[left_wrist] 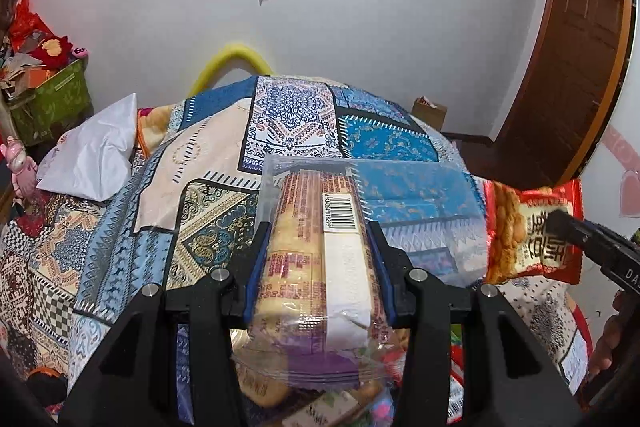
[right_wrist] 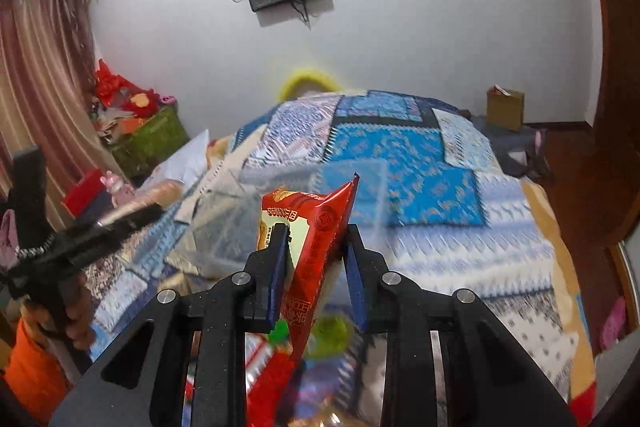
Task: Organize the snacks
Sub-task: 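Carry the biscuit roll into the clear box while the right tool drops the red bag in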
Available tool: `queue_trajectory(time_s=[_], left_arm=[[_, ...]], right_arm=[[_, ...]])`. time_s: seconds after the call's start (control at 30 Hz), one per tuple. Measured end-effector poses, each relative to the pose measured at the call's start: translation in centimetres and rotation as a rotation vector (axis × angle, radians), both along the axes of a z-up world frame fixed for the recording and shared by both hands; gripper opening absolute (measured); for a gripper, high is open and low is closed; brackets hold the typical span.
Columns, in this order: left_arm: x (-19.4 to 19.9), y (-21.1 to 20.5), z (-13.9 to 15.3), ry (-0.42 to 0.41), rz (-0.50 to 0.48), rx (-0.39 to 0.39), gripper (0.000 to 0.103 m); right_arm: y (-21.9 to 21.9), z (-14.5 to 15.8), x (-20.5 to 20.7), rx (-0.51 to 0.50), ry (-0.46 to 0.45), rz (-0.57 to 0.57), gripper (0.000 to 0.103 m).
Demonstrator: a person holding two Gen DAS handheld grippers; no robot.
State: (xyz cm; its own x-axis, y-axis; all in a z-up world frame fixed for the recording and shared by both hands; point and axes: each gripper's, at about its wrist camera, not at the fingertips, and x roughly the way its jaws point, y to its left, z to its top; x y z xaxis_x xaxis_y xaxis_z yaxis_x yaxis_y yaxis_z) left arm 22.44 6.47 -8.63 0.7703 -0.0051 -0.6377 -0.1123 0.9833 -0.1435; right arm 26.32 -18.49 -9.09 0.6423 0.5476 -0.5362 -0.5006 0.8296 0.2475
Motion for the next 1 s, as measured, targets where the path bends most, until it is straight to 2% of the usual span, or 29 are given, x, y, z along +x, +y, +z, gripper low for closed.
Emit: queue_trajectory(time_s=[0.13, 0.27, 0.47, 0.7, 0.87, 0.93, 1.0], left_arm=[[2.7, 0.0, -1.4, 0.057, -0.005, 0.01, 0.045], [5.6, 0.5, -3.1, 0.129, -0.007, -0.018, 0.045], [8.4, 0.7, -5.7, 0.209, -0.005, -0.013, 0.045], [9.7, 0.5, -7.8, 0.265, -0.01, -0.018, 0.045], [9.7, 0.1, -8.3, 0.282, -0.006, 0.021, 0.045], [9.4, -0.2, -8.1, 0.27, -0.025, 0.04, 0.049], [9.0, -0.6, -7.4, 0.26, -0.043, 0.063, 0.066]], right_arm=[[2.2, -0.6, 1.8, -0.008, 0.02, 0.016, 0.025], [4.2, -1.6, 3.4, -0.045, 0.046, 0.027, 0.025], [6.3, -3.8, 5.5, -0.116, 0.107, 0.032, 0.025], [7.6, -6.0, 6.3, -0.19, 0.167, 0.062, 0.025], [7.8, -6.6, 6.5, -0.217, 0.188, 0.065, 0.025], [7.8, -6.4, 6.3, -0.222, 0.188, 0.077, 0.025], [7.9, -6.1, 6.3, -0.234, 0.179, 0.072, 0.027]])
